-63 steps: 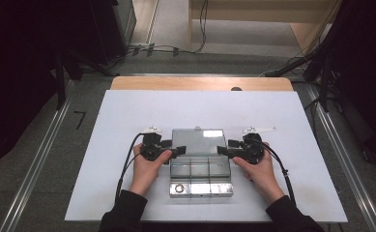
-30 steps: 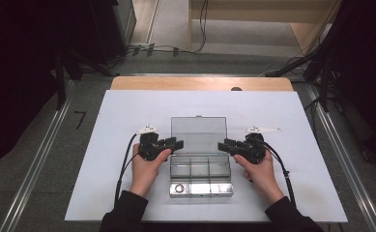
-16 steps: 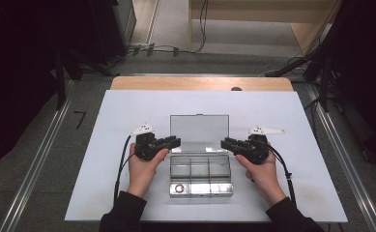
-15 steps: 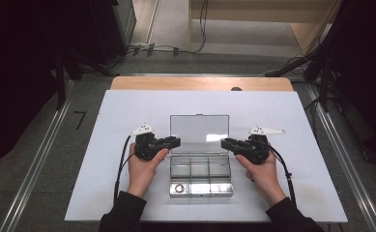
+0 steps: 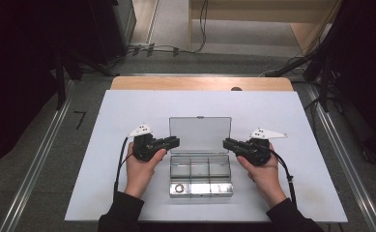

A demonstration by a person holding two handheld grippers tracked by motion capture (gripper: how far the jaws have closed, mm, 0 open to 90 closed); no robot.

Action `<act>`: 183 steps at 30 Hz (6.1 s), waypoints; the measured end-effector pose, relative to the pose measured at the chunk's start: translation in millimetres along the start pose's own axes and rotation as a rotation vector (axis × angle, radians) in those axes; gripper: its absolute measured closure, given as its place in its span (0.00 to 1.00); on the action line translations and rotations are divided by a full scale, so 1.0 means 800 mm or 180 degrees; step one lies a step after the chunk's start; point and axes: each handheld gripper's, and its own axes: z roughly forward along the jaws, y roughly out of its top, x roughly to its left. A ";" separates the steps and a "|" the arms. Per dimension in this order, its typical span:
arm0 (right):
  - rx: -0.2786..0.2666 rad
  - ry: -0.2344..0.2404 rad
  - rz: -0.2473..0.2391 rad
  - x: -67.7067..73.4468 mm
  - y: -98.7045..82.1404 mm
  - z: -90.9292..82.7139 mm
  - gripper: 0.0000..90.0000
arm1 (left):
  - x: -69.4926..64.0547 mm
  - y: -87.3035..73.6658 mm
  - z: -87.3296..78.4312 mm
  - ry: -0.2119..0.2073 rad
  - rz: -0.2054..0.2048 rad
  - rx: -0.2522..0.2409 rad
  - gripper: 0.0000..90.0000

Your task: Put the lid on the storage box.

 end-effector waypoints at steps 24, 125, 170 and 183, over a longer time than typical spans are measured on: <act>-0.0117 0.0052 -0.0248 0.012 0.005 -0.015 0.78 | -0.021 0.004 -0.014 -0.0070 0.0269 -0.0260 0.75; 0.0041 -0.0110 -0.0343 0.045 -0.035 -0.063 0.94 | -0.044 -0.045 -0.058 -0.0190 0.0302 -0.0073 1.00; 0.0012 0.0064 -0.0481 0.063 -0.065 -0.080 0.96 | -0.063 -0.080 -0.078 -0.0227 0.0311 -0.0020 1.00; 0.0123 0.0133 -0.0498 0.064 -0.078 -0.083 0.95 | -0.067 -0.093 -0.079 -0.0202 0.0280 0.0066 1.00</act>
